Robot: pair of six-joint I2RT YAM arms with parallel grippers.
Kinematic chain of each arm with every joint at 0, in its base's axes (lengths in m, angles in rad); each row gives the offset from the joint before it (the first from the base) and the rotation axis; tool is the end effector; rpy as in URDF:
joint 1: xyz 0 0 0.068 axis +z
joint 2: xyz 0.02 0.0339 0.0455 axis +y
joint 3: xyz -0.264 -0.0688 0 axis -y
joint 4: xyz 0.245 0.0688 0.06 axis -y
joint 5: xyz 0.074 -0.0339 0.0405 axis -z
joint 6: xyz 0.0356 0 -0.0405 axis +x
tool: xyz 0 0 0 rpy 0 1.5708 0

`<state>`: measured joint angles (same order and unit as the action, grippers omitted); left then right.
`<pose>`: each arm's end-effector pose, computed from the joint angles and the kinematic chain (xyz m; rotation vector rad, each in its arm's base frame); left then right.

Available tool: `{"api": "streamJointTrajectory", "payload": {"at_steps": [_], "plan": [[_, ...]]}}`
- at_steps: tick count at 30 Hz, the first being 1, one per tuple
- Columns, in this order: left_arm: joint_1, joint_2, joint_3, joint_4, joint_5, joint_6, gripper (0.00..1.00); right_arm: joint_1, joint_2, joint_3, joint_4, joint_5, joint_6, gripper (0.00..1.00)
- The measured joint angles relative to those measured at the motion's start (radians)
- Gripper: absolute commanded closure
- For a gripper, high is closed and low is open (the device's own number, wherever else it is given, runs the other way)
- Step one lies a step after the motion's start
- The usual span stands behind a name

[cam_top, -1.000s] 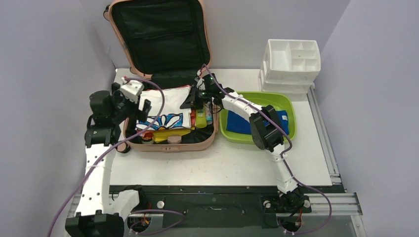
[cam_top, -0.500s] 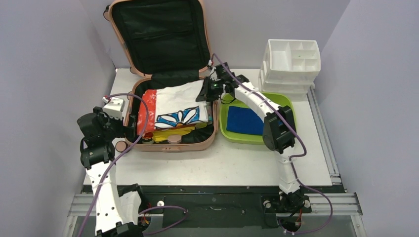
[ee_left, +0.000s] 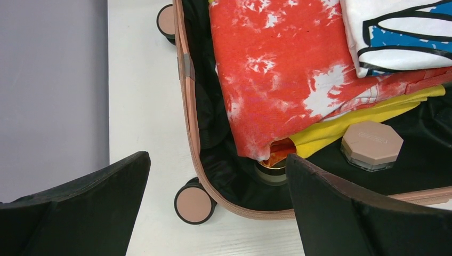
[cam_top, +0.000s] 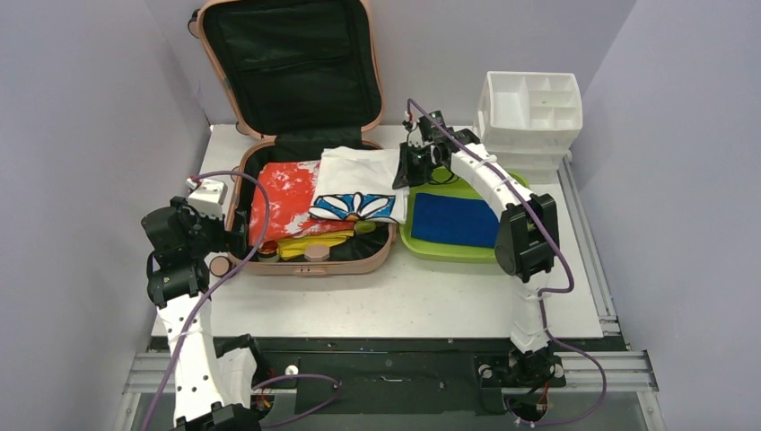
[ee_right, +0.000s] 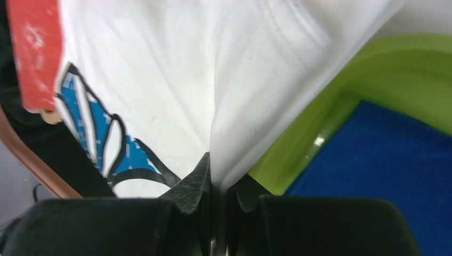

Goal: Open, take out, and arrange the luggage
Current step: Place the clothes in the bin.

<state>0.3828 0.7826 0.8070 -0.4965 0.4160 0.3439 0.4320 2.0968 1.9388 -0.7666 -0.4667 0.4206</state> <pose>0.1642 0.0506 0.3172 0.2177 1.9882 0.0403 0.4180 0.2103 0.2781 -0.2211 2.5908 0.9198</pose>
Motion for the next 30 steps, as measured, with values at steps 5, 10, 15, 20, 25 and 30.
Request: {"api": "streamJointTrajectory", "payload": {"at_steps": [5, 10, 15, 20, 25, 30], "plan": [[0.000, 0.000, -0.001, 0.004, 0.000, -0.001, 0.04, -0.041, -0.026, -0.112, -0.018, -0.006, -0.073, 1.00], [0.003, 0.003, -0.007, 0.012, 0.001, -0.002, 0.04, -0.107, -0.084, -0.163, -0.069, 0.014, -0.162, 1.00], [0.004, 0.004, -0.011, 0.021, 0.001, -0.003, 0.04, -0.195, -0.111, -0.209, -0.124, 0.042, -0.254, 1.00], [0.004, 0.004, -0.011, 0.022, 0.004, -0.005, 0.04, -0.291, -0.111, -0.266, -0.182, 0.087, -0.342, 1.00], [0.005, 0.004, -0.012, 0.022, 0.005, -0.010, 0.04, -0.390, -0.111, -0.288, -0.220, 0.129, -0.422, 1.00], [0.005, 0.004, -0.012, 0.022, 0.008, -0.013, 0.04, -0.454, -0.111, -0.314, -0.220, 0.157, -0.466, 1.00]]}}
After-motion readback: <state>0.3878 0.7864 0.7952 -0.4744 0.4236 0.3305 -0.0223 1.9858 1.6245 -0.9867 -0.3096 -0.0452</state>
